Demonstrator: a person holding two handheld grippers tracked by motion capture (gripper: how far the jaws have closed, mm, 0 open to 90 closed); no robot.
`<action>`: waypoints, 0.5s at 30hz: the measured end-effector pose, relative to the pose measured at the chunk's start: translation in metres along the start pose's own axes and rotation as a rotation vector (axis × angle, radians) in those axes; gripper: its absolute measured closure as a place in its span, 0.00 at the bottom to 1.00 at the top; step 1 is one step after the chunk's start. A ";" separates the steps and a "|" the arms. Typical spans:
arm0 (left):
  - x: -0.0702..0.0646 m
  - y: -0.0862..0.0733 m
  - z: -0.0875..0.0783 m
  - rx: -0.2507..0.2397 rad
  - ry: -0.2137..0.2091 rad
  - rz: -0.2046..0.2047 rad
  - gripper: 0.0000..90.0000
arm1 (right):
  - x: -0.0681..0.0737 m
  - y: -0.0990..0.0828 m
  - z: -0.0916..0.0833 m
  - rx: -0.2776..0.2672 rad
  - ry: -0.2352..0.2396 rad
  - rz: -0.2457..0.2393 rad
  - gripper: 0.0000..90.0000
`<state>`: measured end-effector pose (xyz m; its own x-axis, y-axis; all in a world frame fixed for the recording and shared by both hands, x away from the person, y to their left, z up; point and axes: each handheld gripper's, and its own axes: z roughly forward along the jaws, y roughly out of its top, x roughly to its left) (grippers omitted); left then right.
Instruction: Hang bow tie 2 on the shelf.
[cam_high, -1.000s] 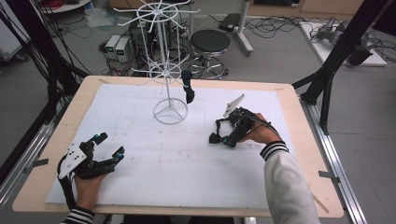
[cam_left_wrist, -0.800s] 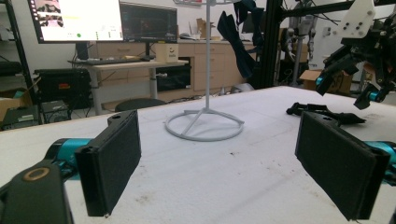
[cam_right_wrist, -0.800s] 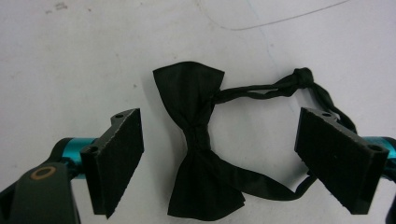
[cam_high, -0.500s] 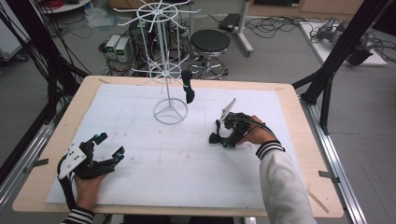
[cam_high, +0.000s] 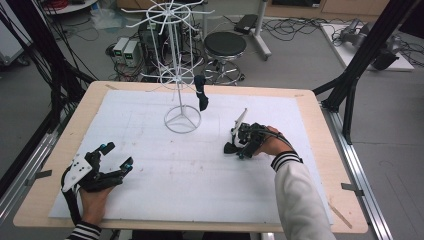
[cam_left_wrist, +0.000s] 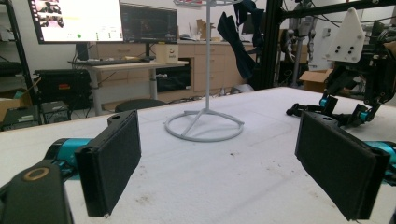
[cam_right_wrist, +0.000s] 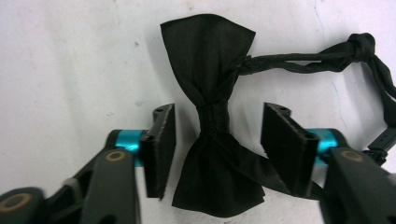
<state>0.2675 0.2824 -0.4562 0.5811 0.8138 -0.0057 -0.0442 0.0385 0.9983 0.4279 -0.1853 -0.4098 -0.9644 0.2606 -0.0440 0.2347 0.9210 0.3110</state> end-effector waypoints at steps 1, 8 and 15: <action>0.000 0.000 0.000 0.000 0.000 0.000 0.16 | 0.000 0.000 0.000 -0.002 0.004 0.001 0.54; 0.000 0.000 0.000 0.000 0.000 0.000 0.16 | -0.001 -0.002 0.000 0.015 0.002 0.016 0.63; 0.000 0.000 0.000 -0.001 0.000 0.000 0.16 | -0.001 0.001 0.000 0.020 0.000 0.026 0.84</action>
<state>0.2675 0.2822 -0.4562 0.5808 0.8140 -0.0056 -0.0452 0.0391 0.9982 0.4289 -0.1849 -0.4094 -0.9580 0.2844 -0.0359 0.2620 0.9196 0.2929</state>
